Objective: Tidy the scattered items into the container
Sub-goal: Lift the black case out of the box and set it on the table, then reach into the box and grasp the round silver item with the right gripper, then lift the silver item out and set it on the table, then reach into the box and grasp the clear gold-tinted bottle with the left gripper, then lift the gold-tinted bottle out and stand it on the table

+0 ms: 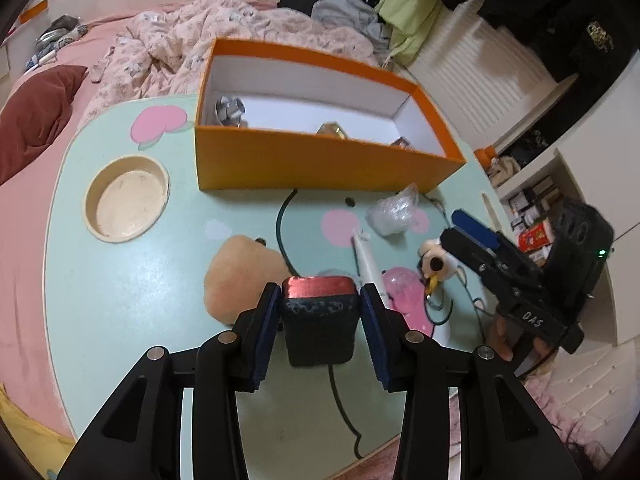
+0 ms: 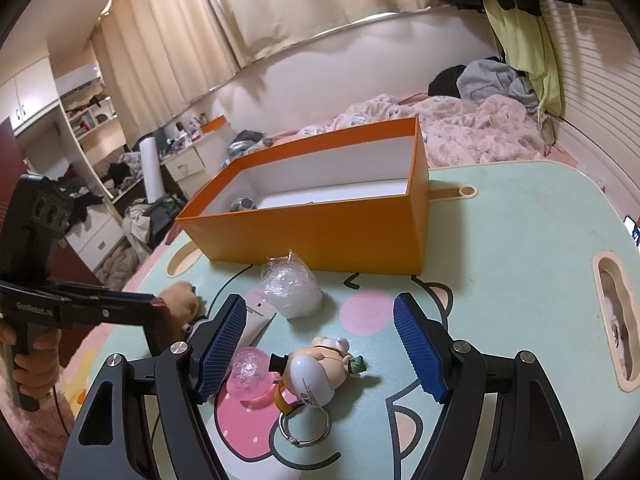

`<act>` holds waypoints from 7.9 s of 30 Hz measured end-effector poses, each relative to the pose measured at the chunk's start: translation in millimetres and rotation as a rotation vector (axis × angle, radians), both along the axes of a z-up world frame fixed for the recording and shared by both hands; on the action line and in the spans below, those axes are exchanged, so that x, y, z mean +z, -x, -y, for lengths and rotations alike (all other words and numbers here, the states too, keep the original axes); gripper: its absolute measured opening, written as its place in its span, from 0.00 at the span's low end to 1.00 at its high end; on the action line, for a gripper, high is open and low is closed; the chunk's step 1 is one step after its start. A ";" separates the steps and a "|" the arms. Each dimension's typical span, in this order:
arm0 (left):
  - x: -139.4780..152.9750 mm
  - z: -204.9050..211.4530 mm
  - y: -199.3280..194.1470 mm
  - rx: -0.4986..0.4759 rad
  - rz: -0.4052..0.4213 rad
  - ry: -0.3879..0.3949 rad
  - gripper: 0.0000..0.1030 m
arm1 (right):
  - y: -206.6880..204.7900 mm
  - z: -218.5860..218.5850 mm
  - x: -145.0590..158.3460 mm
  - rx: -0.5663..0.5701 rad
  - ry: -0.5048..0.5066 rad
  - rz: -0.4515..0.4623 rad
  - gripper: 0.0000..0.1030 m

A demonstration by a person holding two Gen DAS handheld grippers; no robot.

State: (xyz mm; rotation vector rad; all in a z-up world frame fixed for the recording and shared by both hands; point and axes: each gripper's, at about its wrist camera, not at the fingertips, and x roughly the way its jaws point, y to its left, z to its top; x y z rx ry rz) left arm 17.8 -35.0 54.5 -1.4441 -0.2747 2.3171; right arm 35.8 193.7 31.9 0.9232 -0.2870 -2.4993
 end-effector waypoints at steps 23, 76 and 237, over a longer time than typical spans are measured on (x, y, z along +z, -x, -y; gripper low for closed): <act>-46.5 100.5 -3.8 0.319 -0.239 -0.500 0.56 | 19.9 16.5 60.4 0.086 0.037 -0.044 0.74; -59.7 117.8 -6.9 0.324 -0.181 -0.644 0.62 | 38.6 63.6 40.1 0.208 -0.153 0.260 0.30; -27.8 3.6 -7.8 0.159 -0.353 -0.162 0.47 | -14.3 11.5 1.7 0.062 0.010 -0.041 0.72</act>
